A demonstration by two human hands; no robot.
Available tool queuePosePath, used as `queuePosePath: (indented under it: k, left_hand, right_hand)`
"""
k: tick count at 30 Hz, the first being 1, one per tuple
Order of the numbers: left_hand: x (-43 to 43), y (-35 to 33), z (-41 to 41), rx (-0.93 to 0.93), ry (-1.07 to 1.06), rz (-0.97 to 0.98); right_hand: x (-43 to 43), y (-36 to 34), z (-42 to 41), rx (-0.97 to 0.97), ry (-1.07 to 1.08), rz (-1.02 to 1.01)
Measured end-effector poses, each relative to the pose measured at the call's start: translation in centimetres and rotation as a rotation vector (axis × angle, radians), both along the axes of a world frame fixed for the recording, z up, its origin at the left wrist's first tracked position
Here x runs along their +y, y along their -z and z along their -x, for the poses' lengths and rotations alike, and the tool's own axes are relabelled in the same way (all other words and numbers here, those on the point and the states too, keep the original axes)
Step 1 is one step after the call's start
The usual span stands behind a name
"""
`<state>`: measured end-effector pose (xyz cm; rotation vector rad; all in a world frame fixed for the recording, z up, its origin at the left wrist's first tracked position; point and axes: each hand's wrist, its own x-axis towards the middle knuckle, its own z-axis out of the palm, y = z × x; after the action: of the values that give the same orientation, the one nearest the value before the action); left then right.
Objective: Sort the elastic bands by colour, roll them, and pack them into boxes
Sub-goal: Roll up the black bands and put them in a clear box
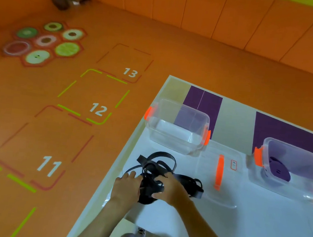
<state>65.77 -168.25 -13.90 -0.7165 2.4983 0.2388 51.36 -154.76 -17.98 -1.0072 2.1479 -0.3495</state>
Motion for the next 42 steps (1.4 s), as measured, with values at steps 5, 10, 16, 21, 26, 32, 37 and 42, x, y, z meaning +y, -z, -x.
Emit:
queuePosePath:
  k: [5, 10, 16, 21, 26, 32, 37, 42]
  left_hand:
    - [-0.4, 1.2, 0.0, 0.159, -0.075, -0.122]
    - [-0.5, 1.7, 1.7, 0.318, 0.013, -0.265]
    - [-0.3, 1.0, 4.4, 0.584, -0.030, -0.420]
    - [-1.7, 0.6, 5.0, 0.650, -0.125, -0.542]
    - [-3.0, 0.3, 4.2, 0.693, -0.324, -0.780]
    - [-4.2, -2.0, 4.1, 0.848, -0.550, -0.900]
    - [-6.2, -4.5, 4.3, 0.961, -0.680, -0.932]
    - [-6.3, -5.6, 4.6, 0.904, -0.553, -0.879]
  right_hand:
    - [1.0, 0.4, -0.6, 0.150, 0.020, 0.107]
    - [3.3, -4.0, 0.5, 0.258, -0.079, 0.330]
    - [5.5, -9.0, 0.7, 0.134, 0.115, 0.544]
    - [6.6, -9.8, 1.9, -0.065, 0.333, 0.635]
    - [8.9, -6.8, 3.5, -0.120, 0.327, 0.290]
    - [9.6, -1.4, 4.2, -0.042, 0.231, -0.245]
    - [9.4, 0.1, 3.6, -0.159, 0.203, -0.294]
    - [7.7, -0.4, 3.3, -0.318, 0.287, -0.087]
